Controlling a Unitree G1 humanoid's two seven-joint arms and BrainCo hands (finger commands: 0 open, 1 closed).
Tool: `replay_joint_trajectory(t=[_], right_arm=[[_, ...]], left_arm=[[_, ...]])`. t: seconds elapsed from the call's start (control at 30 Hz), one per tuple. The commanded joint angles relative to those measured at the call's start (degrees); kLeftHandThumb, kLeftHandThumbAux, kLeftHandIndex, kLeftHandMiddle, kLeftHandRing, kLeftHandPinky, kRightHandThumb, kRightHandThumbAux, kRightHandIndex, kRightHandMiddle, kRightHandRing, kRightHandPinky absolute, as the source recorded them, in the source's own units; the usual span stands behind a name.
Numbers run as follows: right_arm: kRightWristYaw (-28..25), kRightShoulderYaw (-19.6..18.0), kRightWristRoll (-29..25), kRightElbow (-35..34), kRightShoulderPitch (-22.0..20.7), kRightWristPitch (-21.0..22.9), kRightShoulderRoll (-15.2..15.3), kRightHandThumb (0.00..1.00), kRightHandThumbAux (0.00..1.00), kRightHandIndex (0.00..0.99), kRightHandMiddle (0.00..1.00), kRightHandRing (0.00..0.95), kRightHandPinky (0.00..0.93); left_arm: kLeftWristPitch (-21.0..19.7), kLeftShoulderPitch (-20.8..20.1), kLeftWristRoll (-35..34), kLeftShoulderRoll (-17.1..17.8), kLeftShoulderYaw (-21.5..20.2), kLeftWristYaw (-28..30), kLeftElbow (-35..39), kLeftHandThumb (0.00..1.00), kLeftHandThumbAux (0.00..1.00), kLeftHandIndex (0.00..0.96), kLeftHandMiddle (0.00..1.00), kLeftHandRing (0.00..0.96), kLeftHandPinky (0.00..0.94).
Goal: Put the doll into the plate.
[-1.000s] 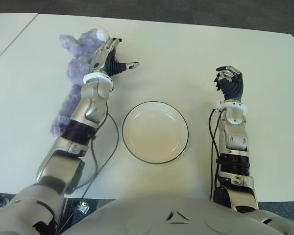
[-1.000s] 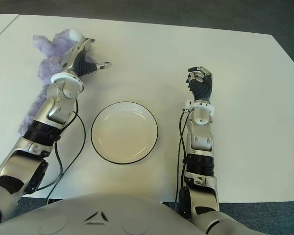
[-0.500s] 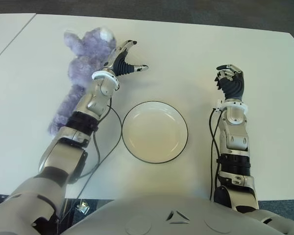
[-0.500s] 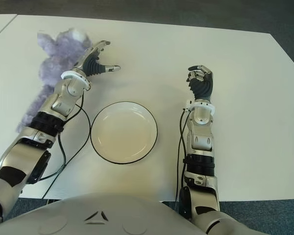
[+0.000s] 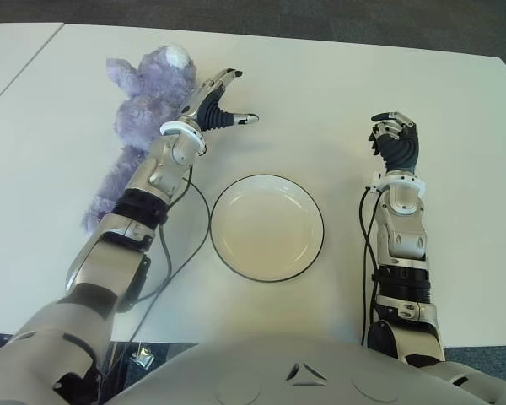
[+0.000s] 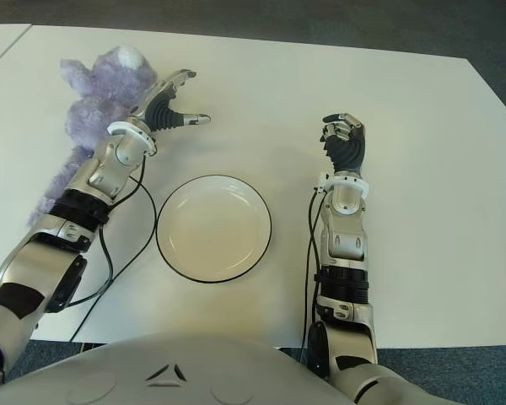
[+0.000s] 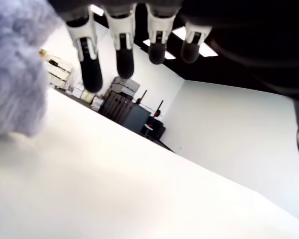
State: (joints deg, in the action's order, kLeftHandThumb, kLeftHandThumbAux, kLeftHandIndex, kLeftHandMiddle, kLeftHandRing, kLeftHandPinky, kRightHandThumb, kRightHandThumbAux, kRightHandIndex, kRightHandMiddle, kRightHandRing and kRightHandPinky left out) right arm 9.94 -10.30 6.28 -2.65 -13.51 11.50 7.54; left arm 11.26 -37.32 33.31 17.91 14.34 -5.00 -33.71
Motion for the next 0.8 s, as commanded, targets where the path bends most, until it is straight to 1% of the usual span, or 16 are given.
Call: replay_joint_trajectory(t=[0.03,0.17,0.3,0.37,0.53,0.57,0.67,0.7,0.77,0.8], right_arm=[[0.38,-0.27,-0.61,0.26,0.14,1.61,-0.71,0.717,0.713,0.436,0.723,0.758,0.776],[0.68,-0.26,-0.48,-0.03,0.09,2.23,-0.94,0.717,0.713,0.436,0.723,0.758,0.773],[0.78,-0.14,-0.41,-0.19,0.12,2.52,-1.00,0.717,0.713,0.436,0.724,0.759,0.778],[0.75,-0.10,-0.40,-0.21,0.15,2.51,-1.00,0.717,0.713,0.436,0.724,0.758,0.777],[0.45,-0.13,-0.52,-0.16,0.25,2.30,-0.90,0.717,0.713,0.436,0.721,0.755,0.772],[0.36,-0.14,-0.59,-0.14,0.28,2.24,-0.87,0.717,0.713,0.436,0.721,0.754,0.772],[0.19,-0.17,-0.71,-0.11,0.32,2.13,-0.84,0.717,0.713,0.436,0.718,0.753,0.772],[0.13,-0.18,-0.74,-0.08,0.32,2.10,-0.82,0.717,0.713,0.436,0.718,0.752,0.772],[-0.02,-0.17,-0.75,0.01,0.35,1.94,-0.74,0.717,0.713,0.436,0.718,0.752,0.772],[-0.05,-0.10,-0.70,-0.02,0.43,1.85,-0.75,0.717,0.713,0.436,0.718,0.752,0.772]], left_arm=[[2.93,-0.41,-0.51,0.81,0.53,-1.06,-2.03,0.000,0.392,0.000,0.005,0.101,0.212],[6.03,-0.68,-0.78,1.19,0.51,-1.53,-3.15,0.000,0.405,0.000,0.004,0.090,0.197],[8.07,-0.79,-0.33,1.54,0.45,-2.60,-3.77,0.000,0.420,0.000,0.007,0.088,0.214],[9.31,-0.66,0.21,1.89,0.53,-3.75,-3.72,0.000,0.422,0.000,0.009,0.103,0.256],[10.89,0.23,0.84,2.60,0.55,-5.63,-1.94,0.000,0.429,0.000,0.012,0.131,0.312],[10.78,1.01,1.19,2.92,0.36,-6.17,-0.21,0.000,0.430,0.000,0.012,0.133,0.316],[10.00,2.73,2.48,3.48,0.01,-8.40,3.31,0.000,0.465,0.000,0.016,0.119,0.223],[9.51,3.21,3.35,3.51,-0.08,-10.05,4.03,0.000,0.468,0.000,0.017,0.117,0.214],[7.39,4.98,6.39,3.54,-0.62,-15.41,6.77,0.000,0.485,0.004,0.019,0.100,0.181],[5.68,6.20,8.18,3.43,-1.11,-18.49,8.62,0.000,0.488,0.005,0.019,0.097,0.175]])
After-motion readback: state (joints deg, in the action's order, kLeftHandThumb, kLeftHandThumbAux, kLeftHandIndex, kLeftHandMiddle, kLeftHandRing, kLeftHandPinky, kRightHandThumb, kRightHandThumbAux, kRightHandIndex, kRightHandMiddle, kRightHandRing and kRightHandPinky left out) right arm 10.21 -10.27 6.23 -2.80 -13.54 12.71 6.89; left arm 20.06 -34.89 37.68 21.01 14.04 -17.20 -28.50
